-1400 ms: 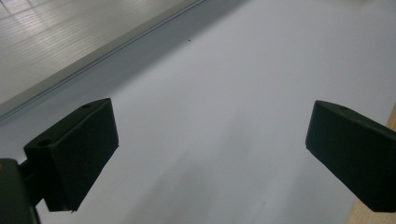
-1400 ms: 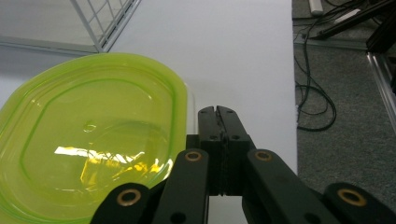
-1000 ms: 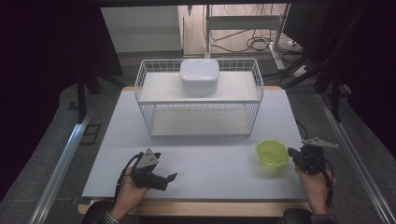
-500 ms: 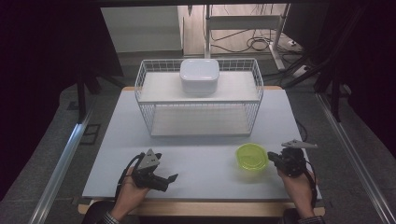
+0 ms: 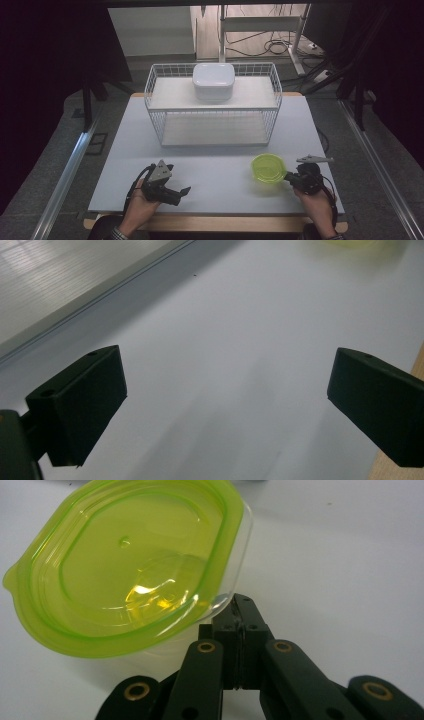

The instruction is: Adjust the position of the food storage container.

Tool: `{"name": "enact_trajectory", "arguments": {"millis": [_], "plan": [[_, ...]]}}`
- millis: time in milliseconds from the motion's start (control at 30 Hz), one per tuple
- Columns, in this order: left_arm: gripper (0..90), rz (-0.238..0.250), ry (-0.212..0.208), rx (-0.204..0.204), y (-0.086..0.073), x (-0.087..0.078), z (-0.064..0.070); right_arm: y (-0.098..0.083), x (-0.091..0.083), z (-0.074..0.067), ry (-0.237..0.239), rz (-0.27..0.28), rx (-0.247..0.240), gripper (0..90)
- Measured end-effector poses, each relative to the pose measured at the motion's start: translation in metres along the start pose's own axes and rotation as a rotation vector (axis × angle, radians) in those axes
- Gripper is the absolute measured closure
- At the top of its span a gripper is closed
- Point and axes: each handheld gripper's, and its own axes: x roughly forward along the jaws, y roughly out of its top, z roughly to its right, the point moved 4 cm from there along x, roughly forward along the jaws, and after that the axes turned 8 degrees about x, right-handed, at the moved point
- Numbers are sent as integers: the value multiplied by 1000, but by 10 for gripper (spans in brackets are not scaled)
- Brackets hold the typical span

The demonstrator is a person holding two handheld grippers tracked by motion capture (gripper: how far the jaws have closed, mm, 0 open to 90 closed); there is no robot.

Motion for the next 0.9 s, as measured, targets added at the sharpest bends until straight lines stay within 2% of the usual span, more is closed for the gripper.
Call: {"name": "enact_trajectory", "arguments": {"millis": [433,900], "plan": [[23,-10,-5,3,-1,2,1,5,18,-28,110,-30,-16,888],[23,-17,-8,7,-1,3,1,19,51,-64,199,-56,-61,885]]}}
